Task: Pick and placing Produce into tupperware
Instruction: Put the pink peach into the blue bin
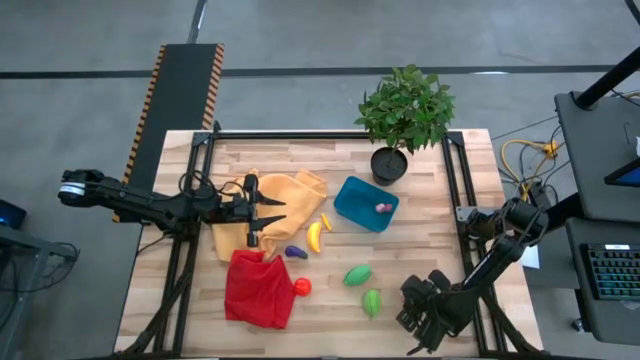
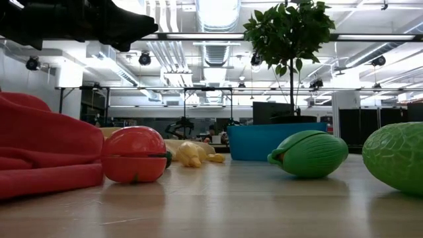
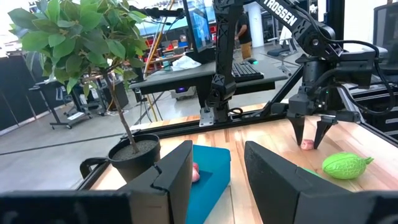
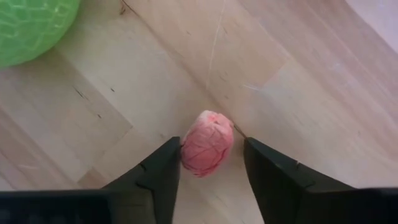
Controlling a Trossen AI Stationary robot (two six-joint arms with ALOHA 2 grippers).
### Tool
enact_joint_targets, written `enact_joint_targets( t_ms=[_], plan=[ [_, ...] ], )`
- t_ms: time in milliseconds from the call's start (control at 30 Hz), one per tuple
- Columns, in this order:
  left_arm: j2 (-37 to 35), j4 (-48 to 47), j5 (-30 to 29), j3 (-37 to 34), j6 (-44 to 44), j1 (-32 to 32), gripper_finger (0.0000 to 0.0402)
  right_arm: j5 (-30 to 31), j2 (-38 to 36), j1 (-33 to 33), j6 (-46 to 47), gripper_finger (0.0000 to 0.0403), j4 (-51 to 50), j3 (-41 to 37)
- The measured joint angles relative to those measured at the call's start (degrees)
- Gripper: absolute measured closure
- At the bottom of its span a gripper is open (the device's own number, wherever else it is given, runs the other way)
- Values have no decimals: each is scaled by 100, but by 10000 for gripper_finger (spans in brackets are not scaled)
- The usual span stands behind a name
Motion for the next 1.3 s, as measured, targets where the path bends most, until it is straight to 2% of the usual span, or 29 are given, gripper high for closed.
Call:
enact_joint_targets(
  t_ms=[233,433,600,767,867,1000,1300],
  plan=[
    [0,-1,0,0,0,0,269,112,0,2,-103,297,-66,-4],
    [0,0,0,0,4,0,269,563,0,-54,-209,344,-181,-24],
    [0,-16,1,0,125,1,269,1154,0,-103,-246,355,-398,-20],
    [0,-17,0,0,129,0,269,1637,-182,-318,-338,354,-1059,-17],
    [0,-17,0,0,138,2,269,1910,-453,-520,-499,354,-1436,-17],
    [0,-14,0,0,138,2,269,2416,-1026,-881,-1155,354,-1517,-46],
    [2,-18,0,0,142,2,269,2810,-2586,-1950,-3133,355,-1337,-304]
  ],
)
